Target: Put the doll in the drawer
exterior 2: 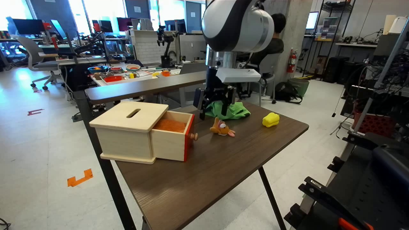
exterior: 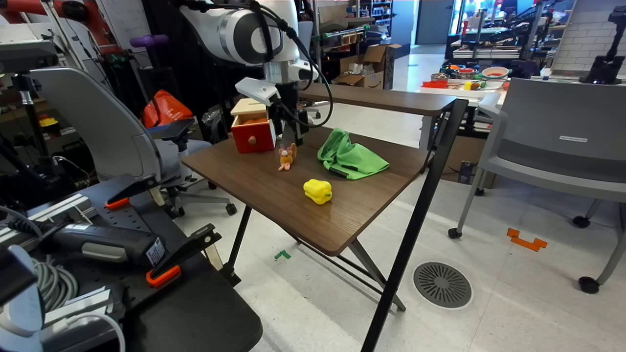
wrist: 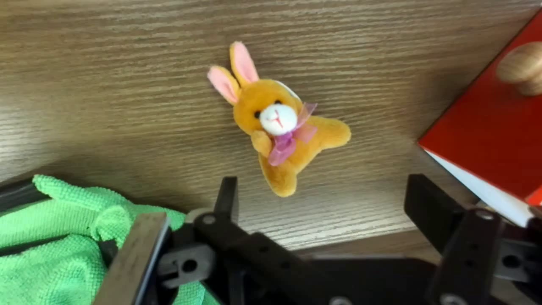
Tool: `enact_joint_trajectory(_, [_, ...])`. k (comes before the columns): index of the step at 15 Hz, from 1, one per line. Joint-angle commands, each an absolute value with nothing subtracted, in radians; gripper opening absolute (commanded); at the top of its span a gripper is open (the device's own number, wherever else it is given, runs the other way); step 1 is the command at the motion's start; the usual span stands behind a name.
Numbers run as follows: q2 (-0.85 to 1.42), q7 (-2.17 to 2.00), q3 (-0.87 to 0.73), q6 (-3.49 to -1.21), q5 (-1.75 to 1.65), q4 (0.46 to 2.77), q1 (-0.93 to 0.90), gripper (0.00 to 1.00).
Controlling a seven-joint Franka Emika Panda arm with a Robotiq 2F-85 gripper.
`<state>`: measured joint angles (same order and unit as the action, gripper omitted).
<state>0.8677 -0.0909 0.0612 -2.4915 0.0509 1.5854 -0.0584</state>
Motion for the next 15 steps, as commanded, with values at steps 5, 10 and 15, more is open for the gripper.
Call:
enact_joint_trajectory(5, [0.885, -0.087, 0.034, -2.467, 0.042, 1.593, -0.066, 0.72])
enact_joint_trajectory(10, [0.929, -0.088, 0.021, -2.46, 0.037, 1.566, -0.067, 0.34])
enact_joint_trajectory(15, [0.911, -0.086, 0.02, -2.465, 0.035, 1.58, -0.07, 0.02])
